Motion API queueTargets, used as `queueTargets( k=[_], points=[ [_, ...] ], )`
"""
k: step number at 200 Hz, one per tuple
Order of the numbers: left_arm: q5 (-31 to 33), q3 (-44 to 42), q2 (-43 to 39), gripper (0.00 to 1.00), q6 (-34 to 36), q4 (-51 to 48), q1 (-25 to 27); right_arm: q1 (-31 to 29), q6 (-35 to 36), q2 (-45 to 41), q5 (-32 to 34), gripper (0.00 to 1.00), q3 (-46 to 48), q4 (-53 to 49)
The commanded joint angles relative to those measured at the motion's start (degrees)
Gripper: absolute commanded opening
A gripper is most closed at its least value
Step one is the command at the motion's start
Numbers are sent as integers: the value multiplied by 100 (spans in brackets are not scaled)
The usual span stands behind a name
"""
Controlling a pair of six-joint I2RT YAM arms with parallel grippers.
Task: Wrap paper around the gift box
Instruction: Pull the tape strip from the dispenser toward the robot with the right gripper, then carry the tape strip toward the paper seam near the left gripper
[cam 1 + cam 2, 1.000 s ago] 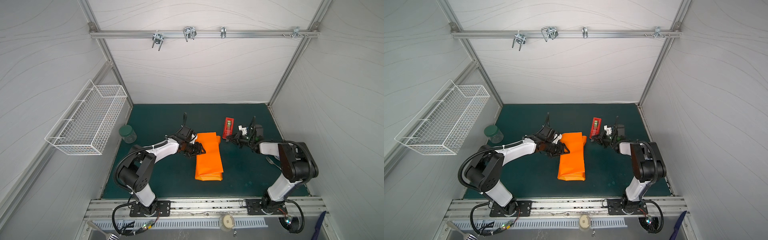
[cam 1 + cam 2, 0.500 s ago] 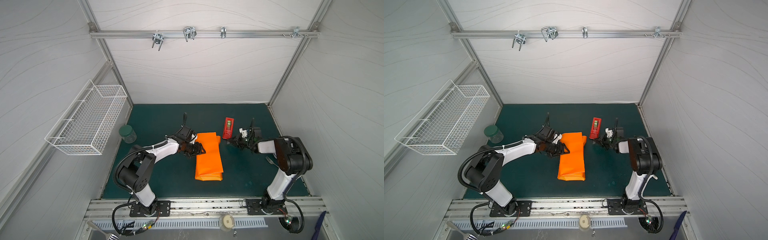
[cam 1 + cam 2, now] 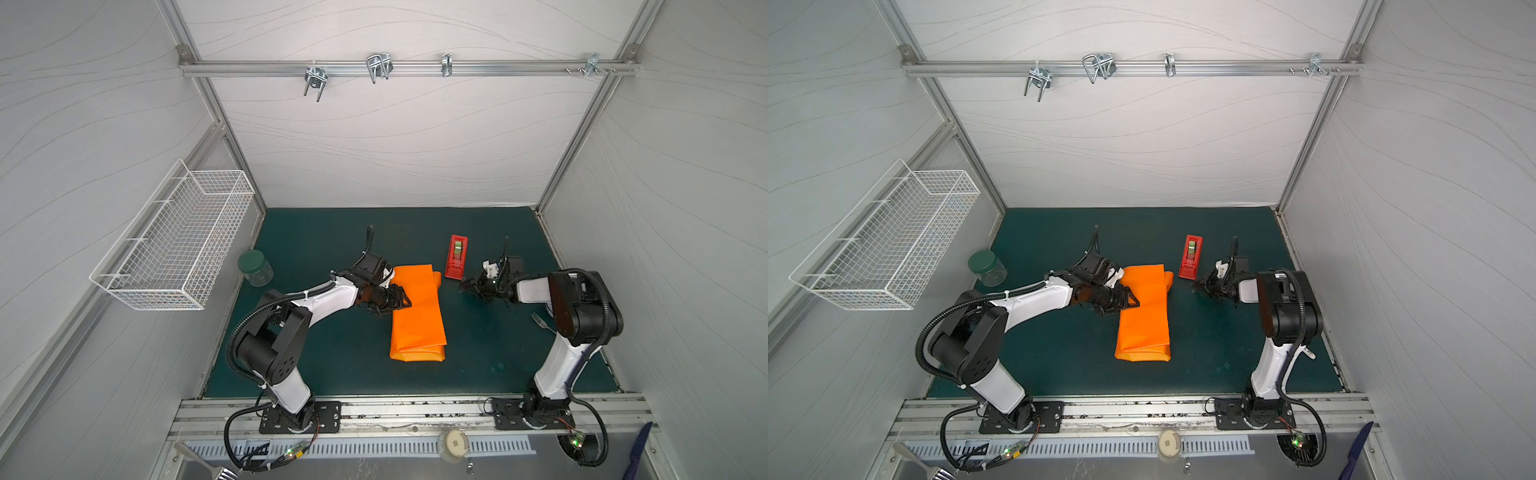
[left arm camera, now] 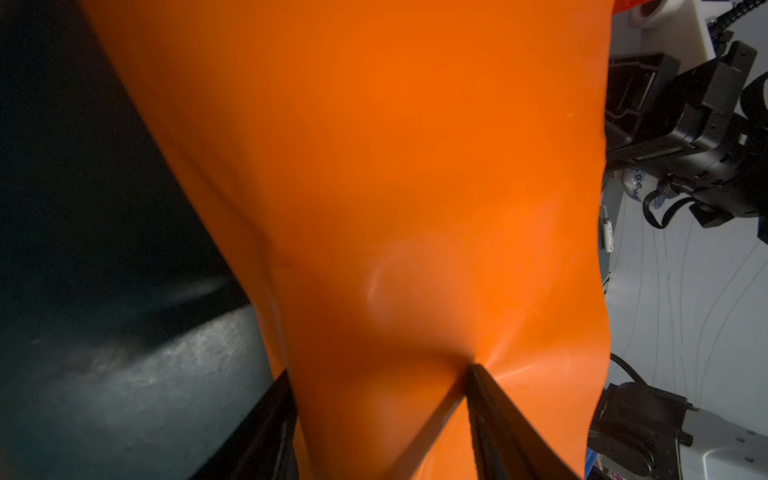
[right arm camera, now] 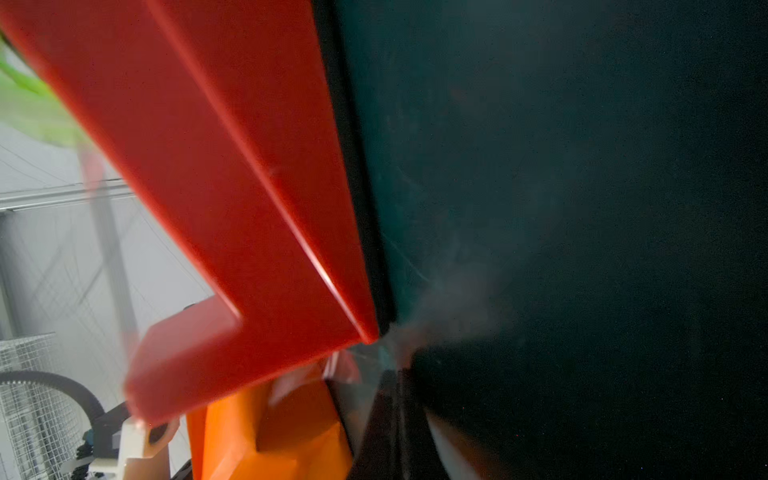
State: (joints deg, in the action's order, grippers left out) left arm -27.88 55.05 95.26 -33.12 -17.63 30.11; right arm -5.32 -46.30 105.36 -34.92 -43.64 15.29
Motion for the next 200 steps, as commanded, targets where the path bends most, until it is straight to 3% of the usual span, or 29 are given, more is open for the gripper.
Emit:
queueTargets(
  k=[1, 28, 55, 86, 128, 154, 200],
  points=[
    [855, -328, 361, 63, 184, -565, 45, 39, 39, -140, 32, 0, 182, -244],
    [845, -328, 390, 63, 179, -559, 42, 27, -732, -843, -391, 0, 804, 822],
    [845, -326, 388, 63, 175, -565, 47, -265, -1362, -1829, -329, 0, 1473, 1419],
    [863, -311, 381, 63, 182, -592, 41, -865, -2281, -3185, 440, 0, 2302, 1750],
    [872, -309, 368, 63, 175, -594, 42, -2296, -3020, -4589, 2326, 0, 2694, 1451],
    [870, -310, 378, 63, 175, -584, 41, -2905, -2955, -4705, 2973, 0, 2564, 1377],
    [863, -315, 389, 63, 175, -572, 42, -3583, -2976, -3861, 3766, 0, 2443, 2327]
  ],
)
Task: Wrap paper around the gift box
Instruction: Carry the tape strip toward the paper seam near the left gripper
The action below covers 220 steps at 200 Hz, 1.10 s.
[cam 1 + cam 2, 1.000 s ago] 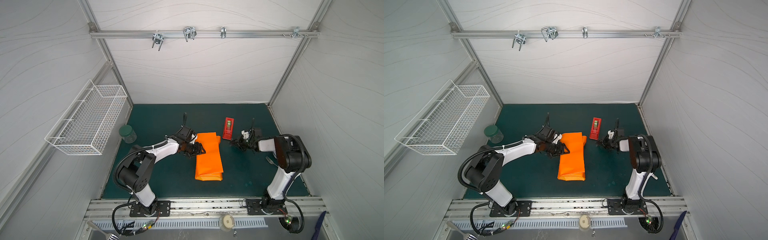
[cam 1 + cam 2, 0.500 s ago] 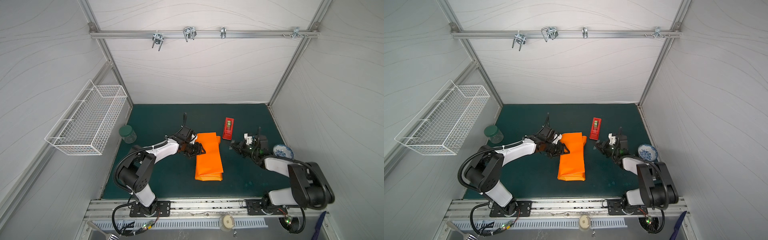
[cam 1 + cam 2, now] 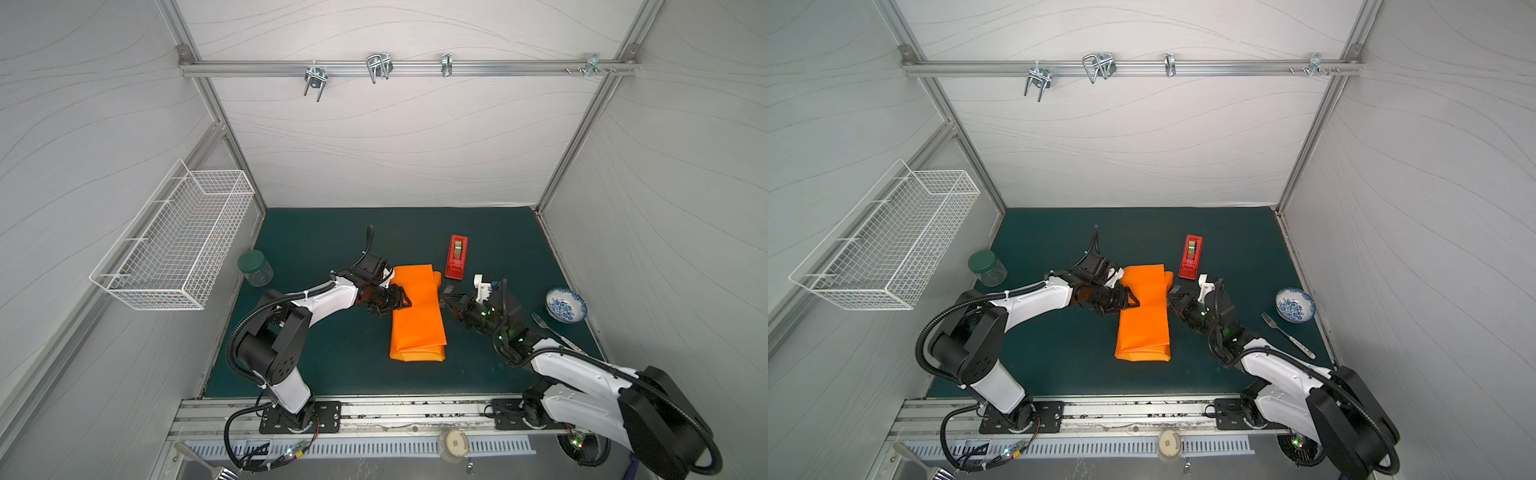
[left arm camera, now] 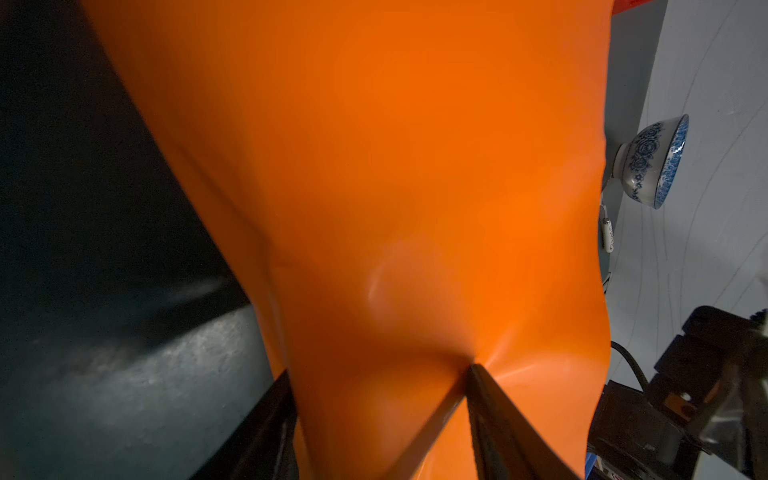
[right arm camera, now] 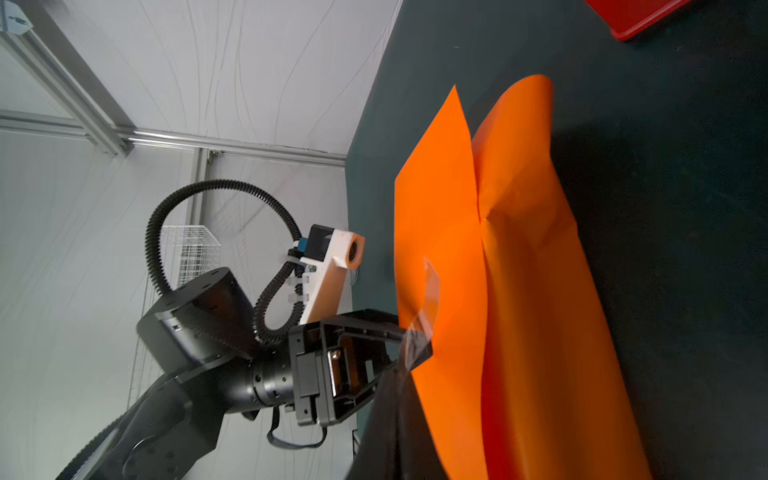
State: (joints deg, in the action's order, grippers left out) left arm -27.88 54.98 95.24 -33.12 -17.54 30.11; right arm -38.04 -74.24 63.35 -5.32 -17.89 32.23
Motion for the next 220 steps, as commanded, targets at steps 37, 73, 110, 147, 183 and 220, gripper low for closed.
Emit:
queueTargets(
  k=[37, 73, 110, 147, 183, 220],
  points=[
    [854, -317, 399, 63, 175, -575, 40, -666, 122, 669, 1397, 0, -352, 729],
    [845, -322, 382, 63, 166, -549, 40, -764, 269, 859, 1645, 0, -411, 566],
    [845, -336, 381, 63, 175, -553, 44, -816, 366, 1097, 1700, 0, -401, 682],
    [845, -335, 377, 63, 176, -547, 44, -865, 430, 1196, 1880, 0, -299, 656],
    [837, -330, 376, 63, 170, -541, 40, -872, 500, 1319, 1997, 0, -208, 628],
    [832, -330, 381, 63, 175, -532, 41, -887, 610, 1494, 2074, 0, -136, 719]
  ],
)
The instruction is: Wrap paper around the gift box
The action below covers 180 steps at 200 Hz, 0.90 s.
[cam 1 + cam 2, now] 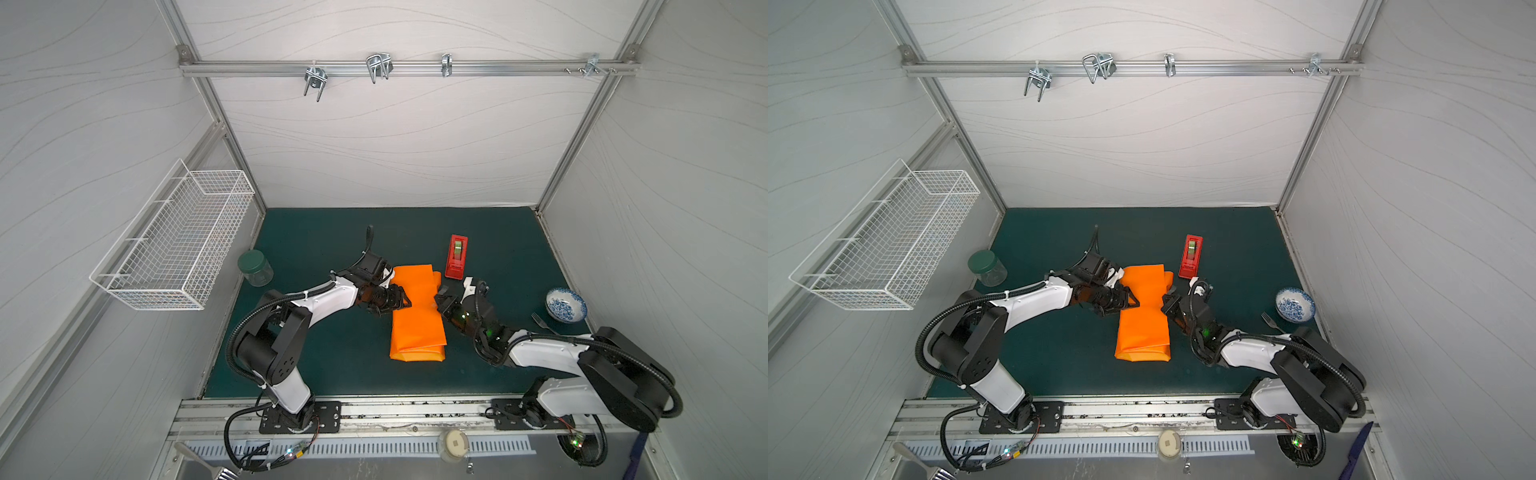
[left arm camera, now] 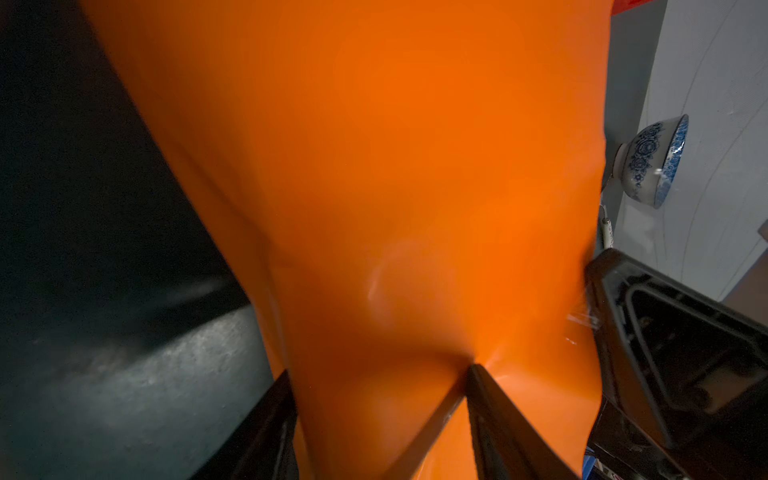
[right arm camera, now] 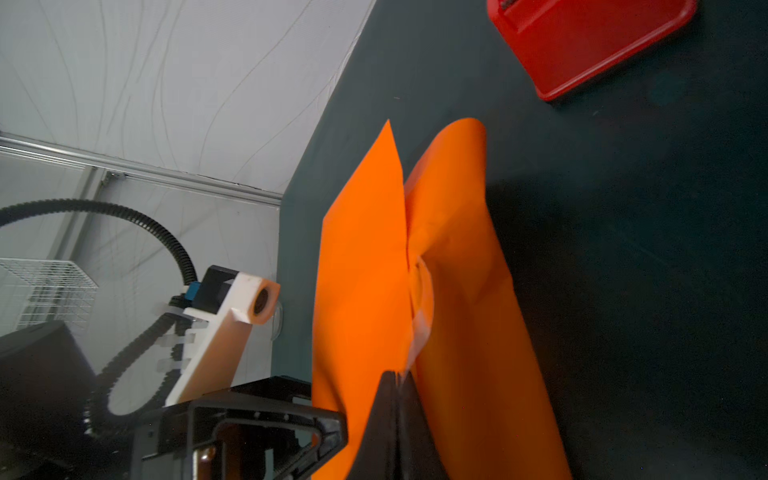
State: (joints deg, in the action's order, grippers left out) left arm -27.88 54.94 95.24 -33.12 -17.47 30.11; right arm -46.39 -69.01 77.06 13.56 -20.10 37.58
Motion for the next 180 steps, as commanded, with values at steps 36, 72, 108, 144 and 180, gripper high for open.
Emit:
queueTargets(
  k=[36, 72, 108, 144, 180],
  points=[
    [819, -330, 399, 63, 175, -519, 44, -73, 116, 298, 233, 0, 190, 303],
    [802, -326, 416, 63, 168, -512, 41, -88, 290, 277, 256, 0, 235, 421],
    [793, -326, 408, 63, 166, -505, 44, -121, 665, -53, 335, 0, 104, 55],
    [793, -328, 404, 63, 172, -509, 39, -171, 793, -100, 426, 0, 103, -77],
    [797, -336, 382, 63, 175, -503, 41, -195, 784, 83, 388, 0, 145, -2]
  ],
)
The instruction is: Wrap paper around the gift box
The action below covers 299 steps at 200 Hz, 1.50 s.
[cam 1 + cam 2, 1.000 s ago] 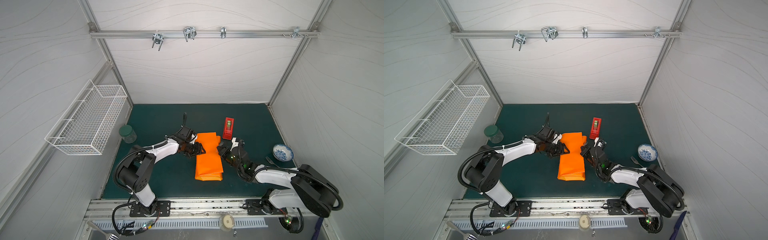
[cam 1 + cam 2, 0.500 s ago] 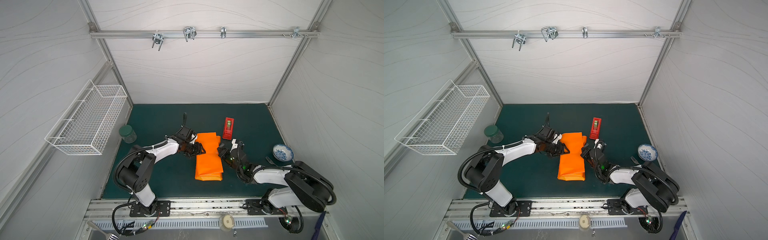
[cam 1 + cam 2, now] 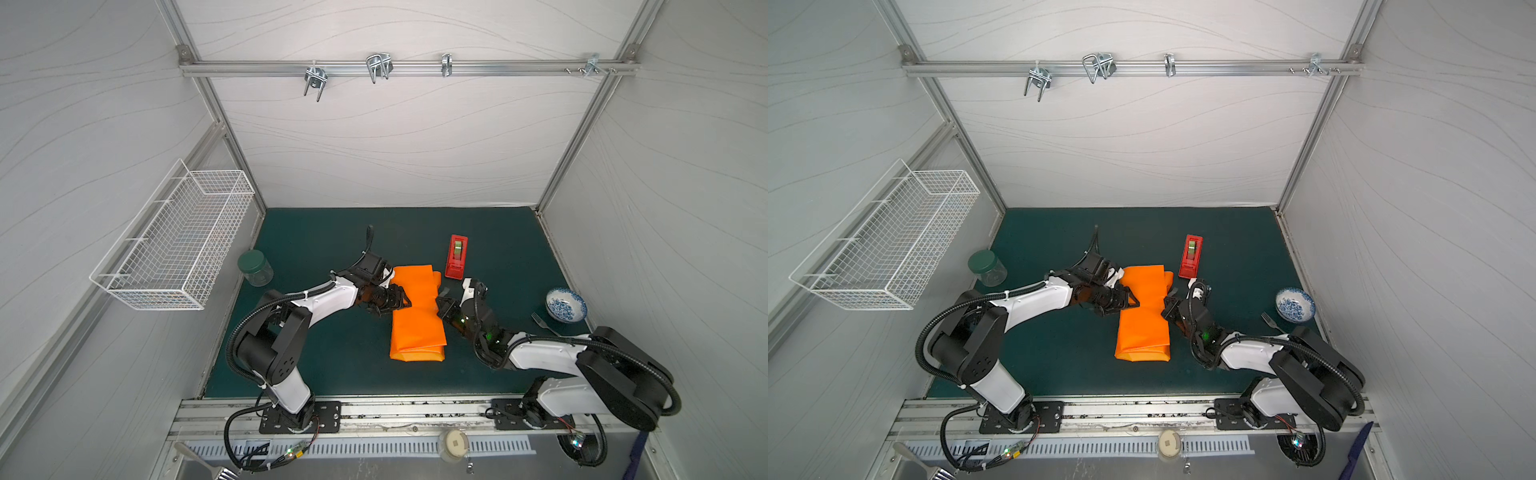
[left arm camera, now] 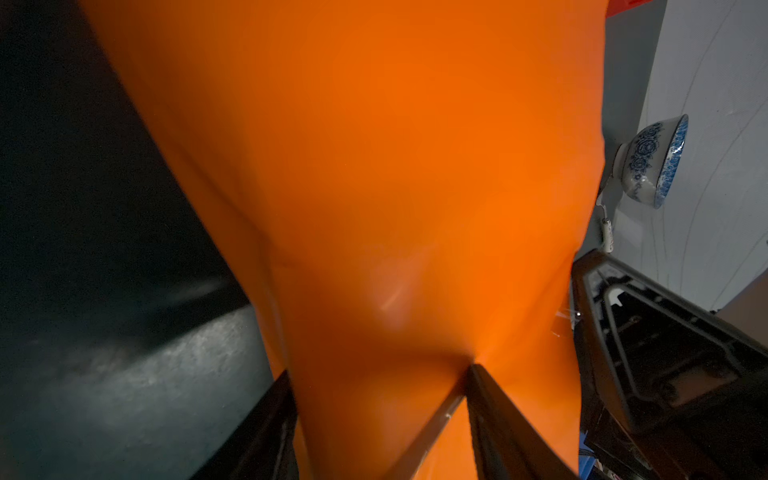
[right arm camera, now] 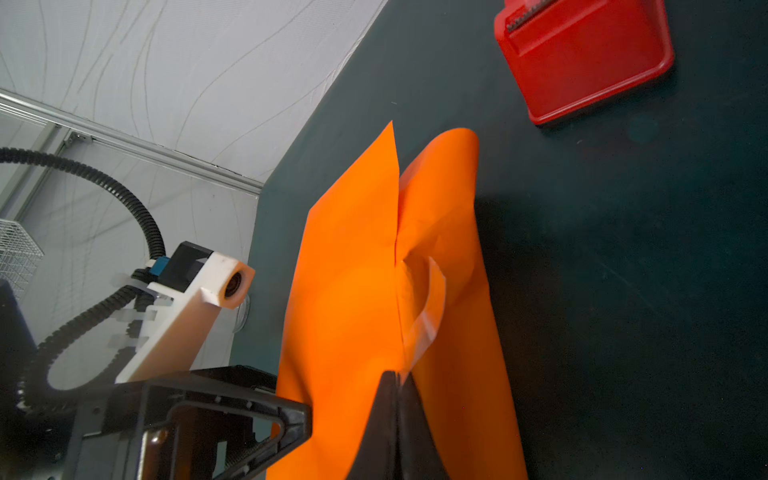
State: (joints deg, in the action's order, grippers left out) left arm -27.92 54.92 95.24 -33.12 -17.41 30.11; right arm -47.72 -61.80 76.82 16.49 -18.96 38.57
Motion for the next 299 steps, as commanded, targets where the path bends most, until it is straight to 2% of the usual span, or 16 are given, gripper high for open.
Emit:
queueTargets(
  k=[1, 149, 299],
  points=[
    [795, -333, 381, 63, 175, -505, 40, -66, 63, 111, 97, 0, 32, -98],
    [744, -332, 399, 63, 152, -464, 33, -237, 308, 35, 223, 1, 33, -391],
    [683, -319, 429, 63, 148, -430, 30, -321, 318, -176, 245, 19, 85, -684]
  ],
)
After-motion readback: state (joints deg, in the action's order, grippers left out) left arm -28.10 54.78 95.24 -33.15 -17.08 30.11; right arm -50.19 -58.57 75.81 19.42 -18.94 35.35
